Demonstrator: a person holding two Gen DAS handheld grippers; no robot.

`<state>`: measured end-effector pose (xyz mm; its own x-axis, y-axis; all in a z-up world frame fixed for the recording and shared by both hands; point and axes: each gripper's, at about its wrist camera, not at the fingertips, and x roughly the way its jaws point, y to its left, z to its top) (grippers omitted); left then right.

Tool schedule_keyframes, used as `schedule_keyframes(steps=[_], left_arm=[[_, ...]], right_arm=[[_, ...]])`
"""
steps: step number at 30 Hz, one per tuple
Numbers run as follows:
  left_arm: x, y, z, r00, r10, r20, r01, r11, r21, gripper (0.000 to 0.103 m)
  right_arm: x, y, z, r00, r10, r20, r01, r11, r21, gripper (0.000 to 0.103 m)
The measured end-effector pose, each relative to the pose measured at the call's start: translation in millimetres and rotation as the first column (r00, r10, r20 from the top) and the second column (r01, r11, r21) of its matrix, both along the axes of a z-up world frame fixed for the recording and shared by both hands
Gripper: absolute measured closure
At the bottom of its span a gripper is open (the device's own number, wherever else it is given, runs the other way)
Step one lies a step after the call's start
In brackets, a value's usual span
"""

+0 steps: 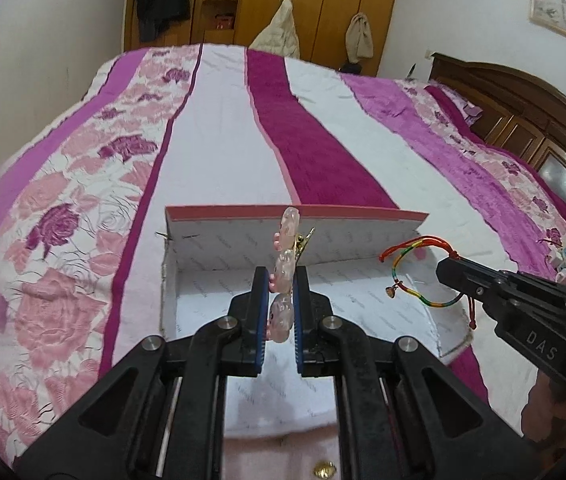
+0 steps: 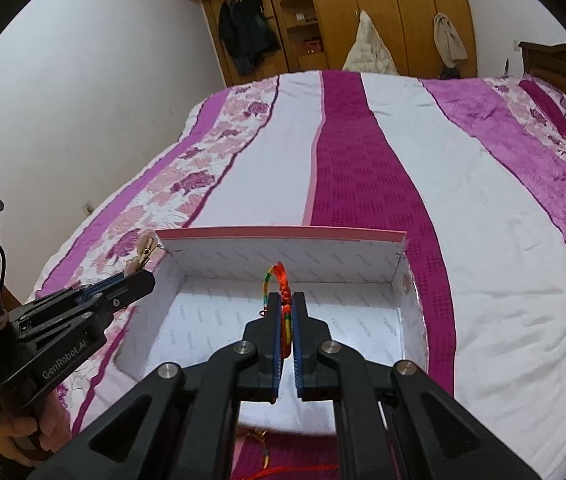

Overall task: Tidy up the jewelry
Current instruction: 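Carry the pink earring and rainbow bracelet with both grippers over the shoebox, then open the left gripper to drop the earring while the right drops the bracelet in the box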

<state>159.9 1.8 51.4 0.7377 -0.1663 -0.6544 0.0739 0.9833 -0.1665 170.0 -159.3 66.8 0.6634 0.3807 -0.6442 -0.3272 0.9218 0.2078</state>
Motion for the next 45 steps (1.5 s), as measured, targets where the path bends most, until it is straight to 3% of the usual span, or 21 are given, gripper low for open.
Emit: schedule_keyframes(steps=[11,21,29,33,35,37,45], left_arm=[[40.9,-7.6,-42.0,0.991,0.036,-0.132,-0.029,0.998,0.055,0.1],[57.4,-5.9,-71.1,0.964,0.076,-0.255,-0.057,0.995,0.083,0.1],[60.0,-3.2,-71.8,0.964,0.08,-0.252,-0.067,0.996,0.062,0.097],[57.8,-3.0,-68.6,0.97,0.06,-0.236,-0.053,0.998,0.034,0.081],[55.4,-4.8,-65.1,0.974,0.052,-0.22,-0.046,0.998,0.035,0.072],[50.7,-7.3,-59.7,0.979,0.045,-0.199,-0.038,0.999,0.038,0.068],[26.3,-7.4,-29.1,0.993,0.025,-0.115,-0.023,1.0,0.01,0.065]], right_arm=[[52.1,0.0,-41.9,0.995,-0.04,-0.096,0.036,0.998,-0.043,0.097],[74.5,-4.7,-73.1,0.987,-0.075,-0.142,0.059,0.992,-0.114,0.097],[83.6,-10.5,-85.1,0.978,-0.121,-0.171,0.097,0.985,-0.141,0.094],[83.4,-13.0,-84.0,0.978,-0.119,-0.174,0.099,0.988,-0.12,0.084],[80.3,-12.6,-79.8,0.981,-0.117,-0.155,0.098,0.988,-0.12,0.068],[76.1,-12.8,-74.5,0.985,-0.11,-0.134,0.095,0.989,-0.113,0.062],[48.5,-18.3,-40.6,0.994,-0.087,-0.061,0.083,0.994,-0.065,0.062]])
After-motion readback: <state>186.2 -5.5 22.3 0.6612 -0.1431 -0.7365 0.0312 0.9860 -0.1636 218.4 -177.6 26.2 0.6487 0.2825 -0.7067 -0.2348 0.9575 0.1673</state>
